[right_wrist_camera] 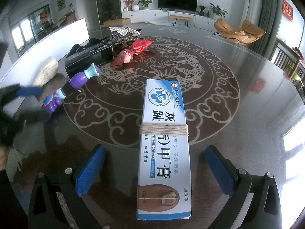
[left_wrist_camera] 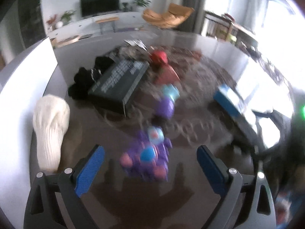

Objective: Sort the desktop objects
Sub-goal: 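Grasp the purple toy figure with the left tool while the right tool holds the ointment box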

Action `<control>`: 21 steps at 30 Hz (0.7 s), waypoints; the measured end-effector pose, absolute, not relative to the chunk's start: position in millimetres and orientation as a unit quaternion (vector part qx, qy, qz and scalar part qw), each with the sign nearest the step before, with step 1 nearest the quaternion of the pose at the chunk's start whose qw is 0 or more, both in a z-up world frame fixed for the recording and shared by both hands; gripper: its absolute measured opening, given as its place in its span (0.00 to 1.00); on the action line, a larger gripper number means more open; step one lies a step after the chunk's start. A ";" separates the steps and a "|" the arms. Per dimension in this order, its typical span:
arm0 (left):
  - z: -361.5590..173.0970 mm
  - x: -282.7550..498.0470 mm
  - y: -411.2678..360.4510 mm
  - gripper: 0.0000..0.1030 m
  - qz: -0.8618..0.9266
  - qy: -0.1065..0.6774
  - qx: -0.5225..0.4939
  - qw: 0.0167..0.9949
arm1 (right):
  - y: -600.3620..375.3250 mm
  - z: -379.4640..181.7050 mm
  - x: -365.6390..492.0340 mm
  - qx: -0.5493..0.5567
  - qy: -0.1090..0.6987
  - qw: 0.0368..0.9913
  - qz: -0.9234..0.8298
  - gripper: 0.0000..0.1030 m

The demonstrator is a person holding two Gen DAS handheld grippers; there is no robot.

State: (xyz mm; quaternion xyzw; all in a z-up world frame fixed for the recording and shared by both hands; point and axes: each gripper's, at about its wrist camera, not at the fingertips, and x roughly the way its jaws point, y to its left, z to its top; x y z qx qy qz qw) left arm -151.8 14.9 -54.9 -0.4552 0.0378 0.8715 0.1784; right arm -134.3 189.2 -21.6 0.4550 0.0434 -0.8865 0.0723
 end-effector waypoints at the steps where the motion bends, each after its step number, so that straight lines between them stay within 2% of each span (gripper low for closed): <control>1: -56.9 -160.0 16.2 0.96 0.869 0.032 -0.461 0.177 | 189.3 -21.3 -133.8 0.455 0.043 0.072 -0.887 1.00; 4: -70.6 -184.5 28.9 0.93 0.856 0.045 -0.485 0.171 | 189.4 -21.3 -133.8 0.455 0.043 0.072 -0.887 1.00; 5: -73.4 -183.7 34.9 0.79 0.859 0.062 -0.481 0.167 | 189.3 -21.5 -134.2 0.455 0.043 0.072 -0.887 1.00; 6: -73.7 -182.1 44.1 0.58 0.865 0.094 -0.468 0.158 | 189.3 -21.6 -134.4 0.455 0.043 0.073 -0.887 1.00; 7: -70.3 -180.0 50.4 0.43 0.867 0.103 -0.455 0.173 | 189.4 -21.3 -133.8 0.455 0.043 0.073 -0.887 1.00; 8: -67.6 -180.3 53.3 0.20 0.866 0.101 -0.456 0.178 | 189.4 -21.3 -133.7 0.455 0.043 0.073 -0.887 1.00; 11: -67.6 -172.6 51.0 0.20 0.871 0.091 -0.455 0.165 | 189.5 -21.3 -134.1 0.455 0.043 0.073 -0.887 1.00; 14: -68.2 -151.7 29.7 0.20 0.877 0.049 -0.450 0.160 | 189.6 -21.1 -134.2 0.455 0.043 0.073 -0.887 1.00; 18: -61.7 -118.7 -0.3 0.20 0.894 0.009 -0.422 0.152 | 189.2 -18.6 -155.0 0.505 0.041 0.099 -0.857 0.98; 20: -59.1 -105.7 -10.6 0.20 0.903 -0.004 -0.405 0.147 | 192.2 -11.9 -164.9 0.504 0.030 0.094 -0.858 0.59; 21: -52.9 -96.6 -19.0 0.20 0.910 -0.018 -0.387 0.146 | 192.2 -9.2 -169.1 0.505 0.038 0.085 -0.858 0.43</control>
